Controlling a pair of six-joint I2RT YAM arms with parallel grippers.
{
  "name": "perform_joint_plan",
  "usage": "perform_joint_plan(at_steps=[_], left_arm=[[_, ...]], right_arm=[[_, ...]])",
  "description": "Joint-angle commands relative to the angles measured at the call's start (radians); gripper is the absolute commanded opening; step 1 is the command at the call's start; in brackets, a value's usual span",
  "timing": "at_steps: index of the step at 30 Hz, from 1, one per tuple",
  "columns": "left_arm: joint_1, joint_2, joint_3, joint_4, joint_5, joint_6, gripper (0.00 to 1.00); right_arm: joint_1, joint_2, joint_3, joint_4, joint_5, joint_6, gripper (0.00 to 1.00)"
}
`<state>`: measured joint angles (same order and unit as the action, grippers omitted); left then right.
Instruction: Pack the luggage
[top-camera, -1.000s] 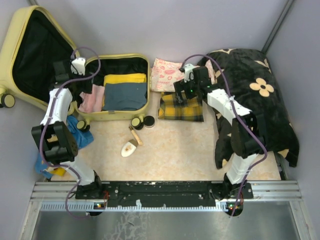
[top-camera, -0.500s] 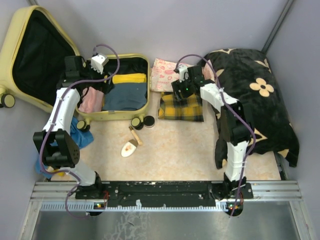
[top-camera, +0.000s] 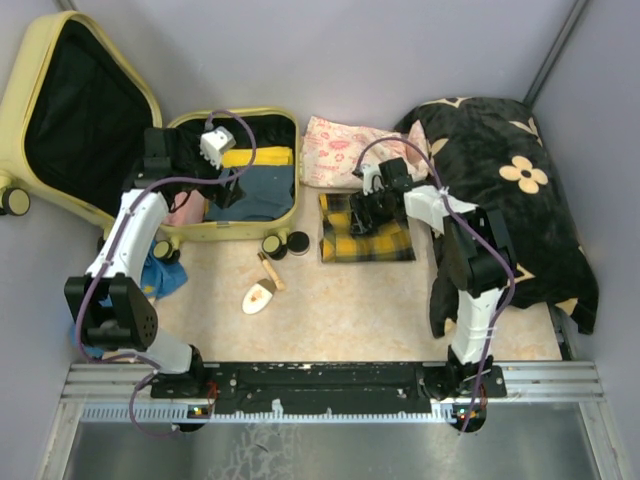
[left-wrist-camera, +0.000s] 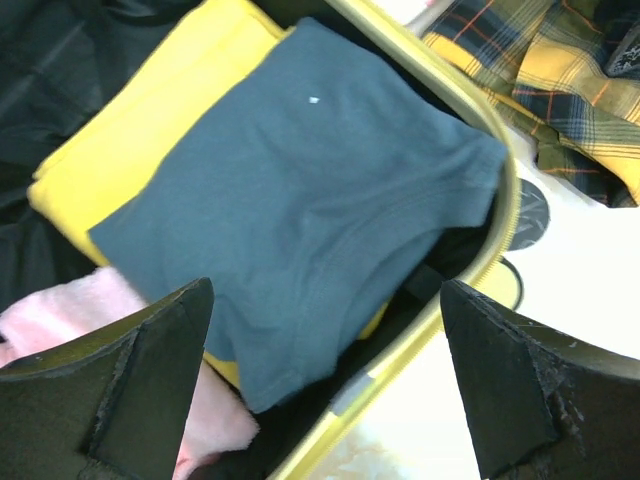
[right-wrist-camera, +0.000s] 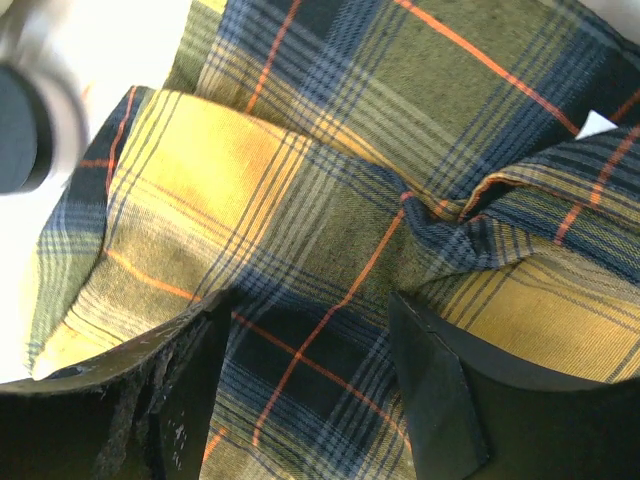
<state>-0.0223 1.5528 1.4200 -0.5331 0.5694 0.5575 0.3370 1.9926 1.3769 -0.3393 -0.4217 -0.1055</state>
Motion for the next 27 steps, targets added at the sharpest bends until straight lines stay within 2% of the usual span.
perform_joint_plan(at_steps=[1,7,11,13,16,21,24,27], left_arm=[[-0.061,-0.074,-0.069,-0.054,0.066,0.075,1.0],[-0.22,-0.061,-0.117,-0.085,0.104,0.128,1.0],[-0.358,0.035,-0.068,-0.07,0.127,0.09,1.0],[-0.428,0.124,0.006,-0.077,0.136,0.055,1.0],[-0.518,0.301,0.198,-0.129,0.125,-0.015,1.0],[-0.559,0.617,0.554,-0.236,0.146,-0.105,1.0],[-0.565,0.733,0.648,-0.275,0.146,-0.14,1.0],[-0.565,0.782,0.654,-0.232,0.141,-0.166,1.0]], right_arm=[[0.004,-0.102,-0.113,-0.14,-0.087,0.067,0.64],[0.03,-0.23,-0.241,-0.14,-0.163,0.073,0.67],[-0.008,-0.324,-0.257,-0.132,-0.21,0.044,0.7],[-0.047,-0.401,-0.253,-0.116,-0.218,0.037,0.71],[-0.1,-0.481,-0.244,-0.092,-0.185,0.022,0.72],[-0.162,-0.487,-0.2,-0.166,-0.041,0.002,0.71],[-0.2,-0.464,-0.213,-0.167,-0.024,0.002,0.75],[-0.221,-0.419,-0.209,-0.159,-0.014,-0.005,0.76]])
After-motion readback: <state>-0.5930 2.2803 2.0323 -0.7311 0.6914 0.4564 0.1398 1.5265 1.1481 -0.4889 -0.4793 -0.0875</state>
